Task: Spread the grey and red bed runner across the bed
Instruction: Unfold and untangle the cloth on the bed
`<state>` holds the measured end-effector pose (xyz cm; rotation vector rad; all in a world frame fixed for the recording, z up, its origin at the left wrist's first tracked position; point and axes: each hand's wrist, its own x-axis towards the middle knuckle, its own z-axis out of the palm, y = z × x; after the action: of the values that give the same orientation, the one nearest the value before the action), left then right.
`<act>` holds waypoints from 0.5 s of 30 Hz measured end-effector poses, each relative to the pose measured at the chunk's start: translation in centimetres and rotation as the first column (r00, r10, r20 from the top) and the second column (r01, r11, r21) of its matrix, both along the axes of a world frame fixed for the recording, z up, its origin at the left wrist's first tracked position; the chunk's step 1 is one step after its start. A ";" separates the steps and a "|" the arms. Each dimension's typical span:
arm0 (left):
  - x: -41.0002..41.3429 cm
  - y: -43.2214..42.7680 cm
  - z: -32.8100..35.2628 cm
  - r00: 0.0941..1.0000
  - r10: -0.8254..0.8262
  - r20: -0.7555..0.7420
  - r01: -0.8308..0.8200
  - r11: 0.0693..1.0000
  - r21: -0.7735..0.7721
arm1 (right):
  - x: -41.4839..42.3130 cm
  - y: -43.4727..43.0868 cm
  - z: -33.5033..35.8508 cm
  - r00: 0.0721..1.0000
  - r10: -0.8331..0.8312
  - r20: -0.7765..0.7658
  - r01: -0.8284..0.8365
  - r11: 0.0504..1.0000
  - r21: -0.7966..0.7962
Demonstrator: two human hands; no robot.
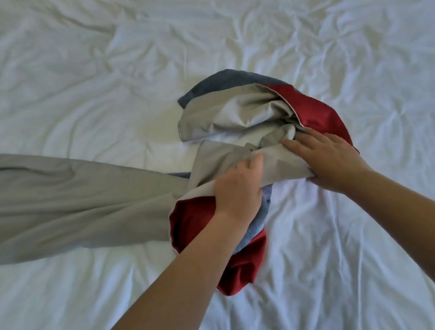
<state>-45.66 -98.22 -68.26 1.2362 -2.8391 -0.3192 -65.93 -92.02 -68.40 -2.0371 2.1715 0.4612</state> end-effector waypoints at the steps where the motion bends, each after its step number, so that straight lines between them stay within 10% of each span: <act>1: -0.5 0.3 -0.2 1.000 0.013 0.000 -0.013 1.000 0.003 | -0.7 -0.1 -0.4 1.000 -0.014 -0.013 0.014 1.000 -0.017; 15: -17.9 12.9 -0.3 0.997 -0.078 -0.011 0.077 0.994 -0.072 | -19.1 10.1 1.6 0.997 -0.024 -0.078 0.037 0.983 0.180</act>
<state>-63.56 -85.30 -68.55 1.1094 -2.8648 -0.2245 -85.03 -81.95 -66.79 -1.9170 2.1112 0.7146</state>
